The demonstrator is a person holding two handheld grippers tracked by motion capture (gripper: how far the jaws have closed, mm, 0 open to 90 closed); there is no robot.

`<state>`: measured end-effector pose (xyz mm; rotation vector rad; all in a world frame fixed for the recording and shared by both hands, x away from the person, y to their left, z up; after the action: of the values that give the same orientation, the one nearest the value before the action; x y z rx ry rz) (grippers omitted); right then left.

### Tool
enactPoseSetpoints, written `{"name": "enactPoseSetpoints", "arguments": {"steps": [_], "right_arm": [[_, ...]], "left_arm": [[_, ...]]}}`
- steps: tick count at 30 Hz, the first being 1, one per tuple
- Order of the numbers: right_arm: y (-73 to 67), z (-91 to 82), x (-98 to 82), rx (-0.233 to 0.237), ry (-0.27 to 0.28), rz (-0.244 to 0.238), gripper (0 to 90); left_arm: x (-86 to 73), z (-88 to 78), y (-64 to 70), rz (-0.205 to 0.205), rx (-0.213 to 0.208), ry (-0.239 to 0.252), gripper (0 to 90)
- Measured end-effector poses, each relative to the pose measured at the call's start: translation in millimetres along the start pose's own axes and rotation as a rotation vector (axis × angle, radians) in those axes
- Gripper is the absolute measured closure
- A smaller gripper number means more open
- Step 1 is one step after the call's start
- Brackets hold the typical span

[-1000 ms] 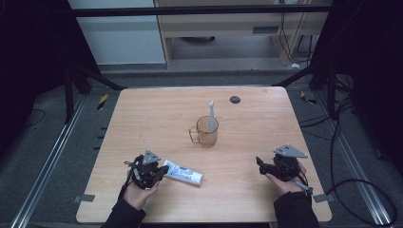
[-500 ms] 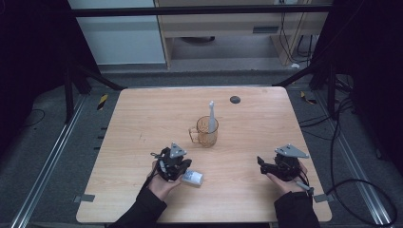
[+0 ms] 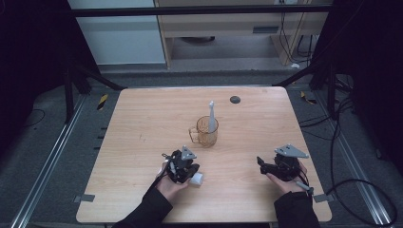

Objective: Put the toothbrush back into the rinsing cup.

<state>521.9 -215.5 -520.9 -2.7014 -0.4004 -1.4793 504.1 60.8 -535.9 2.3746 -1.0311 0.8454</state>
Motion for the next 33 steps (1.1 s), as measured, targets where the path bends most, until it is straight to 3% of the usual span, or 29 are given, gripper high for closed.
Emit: {"name": "enactPoseSetpoints", "arguments": {"steps": [33], "right_arm": [[0.0,-0.5,0.1,-0.001,0.003,-0.002,17.7]], "left_arm": [[-25.0,-25.6,13.8,0.028,-0.040,-0.011,90.0]]}}
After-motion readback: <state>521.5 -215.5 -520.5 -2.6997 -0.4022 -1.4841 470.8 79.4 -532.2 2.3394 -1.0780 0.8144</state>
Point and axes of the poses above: each handheld gripper's, and its own axes: z roughly forward along the jaws, x roughly out of its top, y roughly to its right, the point moved 9 cm from there along z, roughly forward along the jaws, and after that the axes turned 7 degrees about -x, right-handed, at the moved point
